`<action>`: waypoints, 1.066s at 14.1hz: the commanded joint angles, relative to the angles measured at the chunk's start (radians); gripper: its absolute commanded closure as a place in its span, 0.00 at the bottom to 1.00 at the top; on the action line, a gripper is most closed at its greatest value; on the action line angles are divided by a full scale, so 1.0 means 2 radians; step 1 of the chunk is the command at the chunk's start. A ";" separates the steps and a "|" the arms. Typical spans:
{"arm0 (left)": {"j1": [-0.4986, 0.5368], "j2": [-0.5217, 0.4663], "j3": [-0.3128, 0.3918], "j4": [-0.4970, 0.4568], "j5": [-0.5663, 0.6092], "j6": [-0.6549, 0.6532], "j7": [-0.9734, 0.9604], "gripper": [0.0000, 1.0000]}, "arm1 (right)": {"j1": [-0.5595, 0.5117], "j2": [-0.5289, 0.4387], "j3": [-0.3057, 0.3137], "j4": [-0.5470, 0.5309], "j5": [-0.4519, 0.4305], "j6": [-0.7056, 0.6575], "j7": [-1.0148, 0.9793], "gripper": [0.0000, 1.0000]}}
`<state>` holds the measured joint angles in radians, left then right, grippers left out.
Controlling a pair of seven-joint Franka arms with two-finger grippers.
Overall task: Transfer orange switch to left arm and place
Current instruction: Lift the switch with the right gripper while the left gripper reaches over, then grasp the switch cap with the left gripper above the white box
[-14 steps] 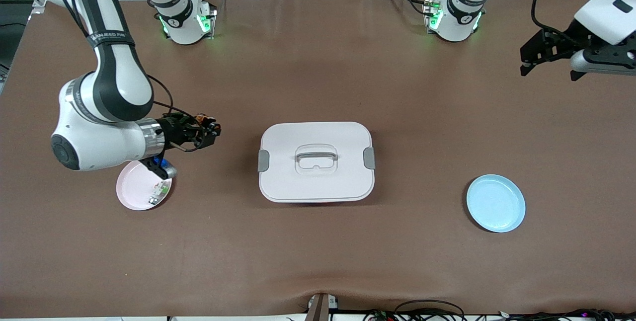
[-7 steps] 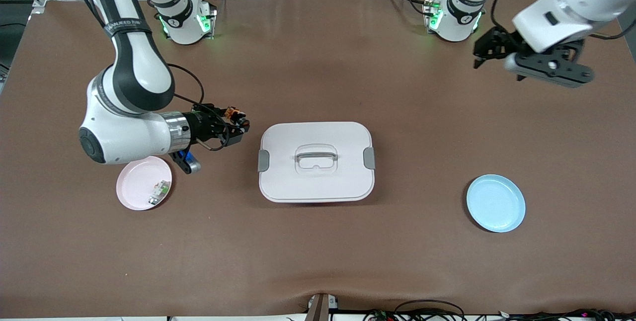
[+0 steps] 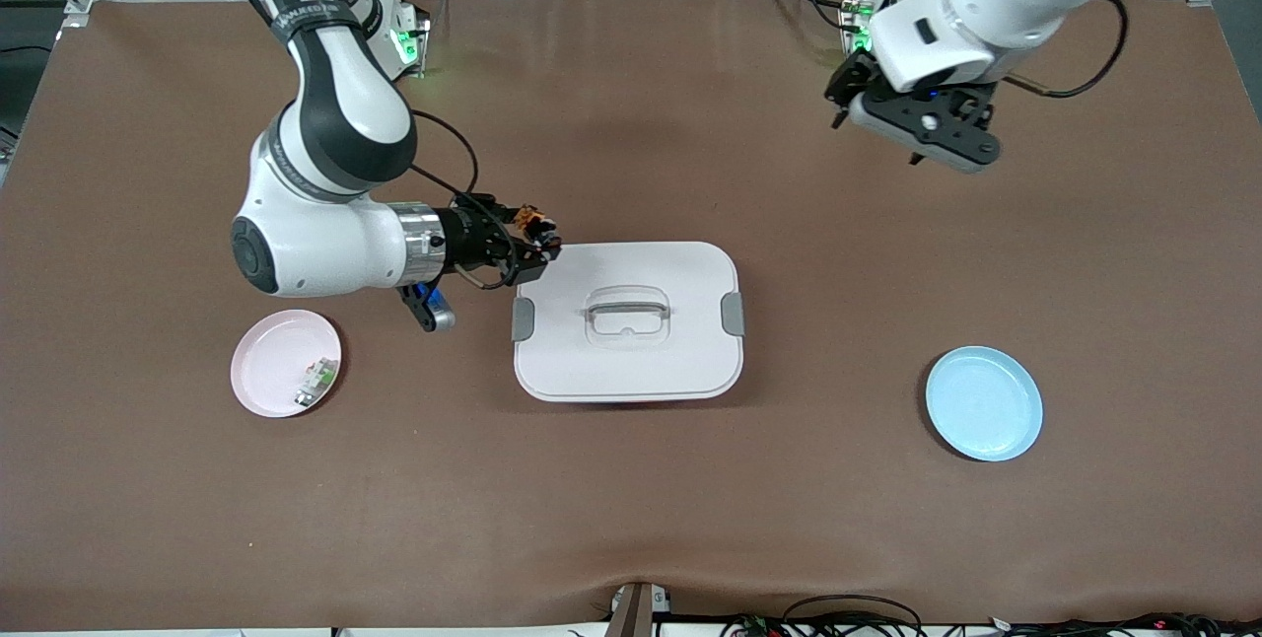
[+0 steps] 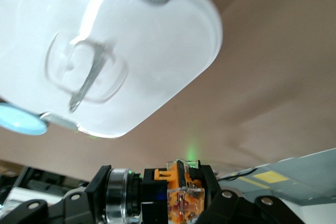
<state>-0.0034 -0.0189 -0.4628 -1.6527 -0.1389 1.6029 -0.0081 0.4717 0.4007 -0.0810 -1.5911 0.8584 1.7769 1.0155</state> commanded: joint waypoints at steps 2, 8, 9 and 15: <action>0.006 -0.005 -0.008 -0.039 -0.066 0.038 -0.004 0.00 | 0.017 -0.005 -0.005 0.000 0.072 0.036 0.032 0.74; 0.003 -0.003 -0.022 -0.078 -0.147 0.117 -0.017 0.00 | 0.067 0.001 -0.005 0.000 0.169 0.129 0.071 0.74; 0.002 -0.002 -0.024 -0.079 -0.154 0.130 -0.030 0.00 | 0.073 0.004 -0.005 0.000 0.184 0.142 0.071 0.74; -0.001 0.011 -0.024 -0.100 -0.241 0.202 -0.049 0.00 | 0.108 0.023 -0.005 0.011 0.217 0.197 0.090 0.75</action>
<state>-0.0040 0.0045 -0.5072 -1.8189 -0.5620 1.9489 -0.0974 0.6696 0.4351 -0.0808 -1.5917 1.2695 2.1608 1.1715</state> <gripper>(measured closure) 0.000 0.278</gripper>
